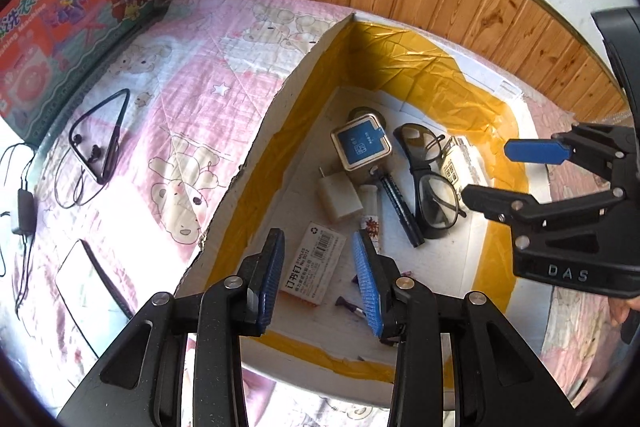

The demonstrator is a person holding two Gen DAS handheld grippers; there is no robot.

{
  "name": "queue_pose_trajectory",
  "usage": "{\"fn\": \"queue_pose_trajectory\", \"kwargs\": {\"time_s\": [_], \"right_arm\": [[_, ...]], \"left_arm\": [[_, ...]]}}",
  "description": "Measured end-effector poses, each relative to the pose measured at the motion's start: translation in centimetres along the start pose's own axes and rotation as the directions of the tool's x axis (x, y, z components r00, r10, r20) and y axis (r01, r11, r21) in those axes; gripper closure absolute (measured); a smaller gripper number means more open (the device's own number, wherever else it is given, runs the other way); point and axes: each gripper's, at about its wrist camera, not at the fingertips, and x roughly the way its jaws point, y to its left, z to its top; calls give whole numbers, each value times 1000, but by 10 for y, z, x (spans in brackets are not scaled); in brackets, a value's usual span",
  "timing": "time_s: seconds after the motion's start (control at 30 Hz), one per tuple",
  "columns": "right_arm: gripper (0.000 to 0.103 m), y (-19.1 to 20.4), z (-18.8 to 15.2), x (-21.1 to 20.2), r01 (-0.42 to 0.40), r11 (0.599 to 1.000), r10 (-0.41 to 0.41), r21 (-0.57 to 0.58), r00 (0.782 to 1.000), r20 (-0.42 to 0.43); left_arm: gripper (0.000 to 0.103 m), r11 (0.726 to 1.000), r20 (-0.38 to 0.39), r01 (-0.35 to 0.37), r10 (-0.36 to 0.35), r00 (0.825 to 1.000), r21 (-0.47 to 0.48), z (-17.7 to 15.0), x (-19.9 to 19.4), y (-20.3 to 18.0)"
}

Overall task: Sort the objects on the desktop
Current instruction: 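Lift both open grippers away from the box contents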

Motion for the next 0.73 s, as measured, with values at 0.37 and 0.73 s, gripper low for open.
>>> {"fn": "queue_pose_trajectory", "kwargs": {"time_s": [0.37,0.73], "right_arm": [[36,21,-60,-57,10,998,1,-69,989,150],[35,41,-98,-76,53,993,-26,-105,970,242]], "left_arm": [[62,1000,57,13,-13,998,-9,-6,-22,-8],[54,999,164,-22,17,986,31,-11,-44,-31]]}}
